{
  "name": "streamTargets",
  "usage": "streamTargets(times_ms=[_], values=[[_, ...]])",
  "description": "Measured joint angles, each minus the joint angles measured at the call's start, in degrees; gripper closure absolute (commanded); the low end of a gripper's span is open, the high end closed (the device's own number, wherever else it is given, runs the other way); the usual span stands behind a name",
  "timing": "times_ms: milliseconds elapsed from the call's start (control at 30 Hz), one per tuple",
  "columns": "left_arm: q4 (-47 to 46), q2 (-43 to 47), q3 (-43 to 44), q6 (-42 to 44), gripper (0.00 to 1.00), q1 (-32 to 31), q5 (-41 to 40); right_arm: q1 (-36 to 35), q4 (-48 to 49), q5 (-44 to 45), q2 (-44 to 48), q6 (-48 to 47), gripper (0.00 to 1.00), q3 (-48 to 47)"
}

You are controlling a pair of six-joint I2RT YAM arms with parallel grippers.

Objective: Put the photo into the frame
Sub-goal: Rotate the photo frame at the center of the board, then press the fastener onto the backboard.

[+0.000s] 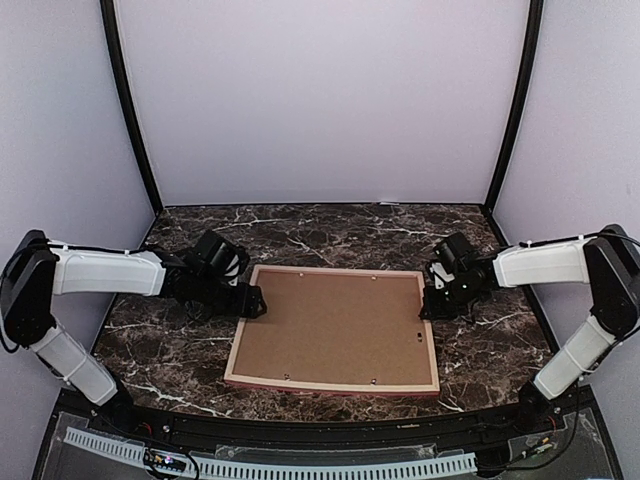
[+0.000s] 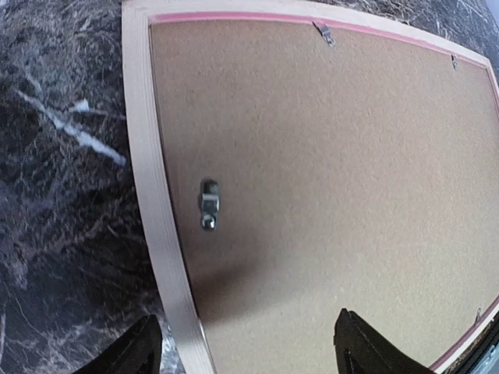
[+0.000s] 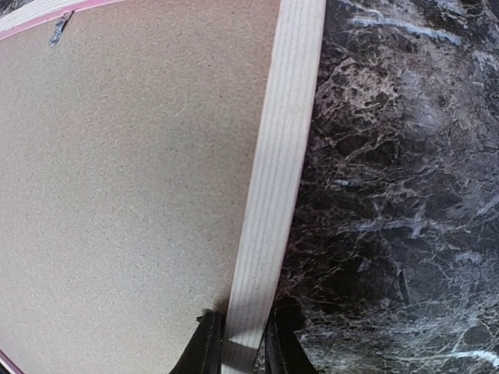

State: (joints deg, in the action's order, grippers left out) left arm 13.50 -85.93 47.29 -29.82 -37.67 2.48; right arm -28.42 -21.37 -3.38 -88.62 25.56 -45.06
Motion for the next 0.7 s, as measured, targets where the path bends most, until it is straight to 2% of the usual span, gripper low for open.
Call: streamTargets(times_ms=[333,533,700], values=[[1.8,-11.0,9.6,6.8,0.21,6.0,-1.2,0.0,-1.2,0.0,-0.6,-0.1,0.82,-1.0],[2.4,-14.3,12.5,8.9,0.22,6.4,-0.8,0.0,-0.9,0.0,-0.9,-0.2,0.82,-1.2],[2.7,-15.8,13.4,9.8,0.26,6.4,-0.4,0.0,-0.9,-0.1,-0.9,-0.2,0.82,-1.2]])
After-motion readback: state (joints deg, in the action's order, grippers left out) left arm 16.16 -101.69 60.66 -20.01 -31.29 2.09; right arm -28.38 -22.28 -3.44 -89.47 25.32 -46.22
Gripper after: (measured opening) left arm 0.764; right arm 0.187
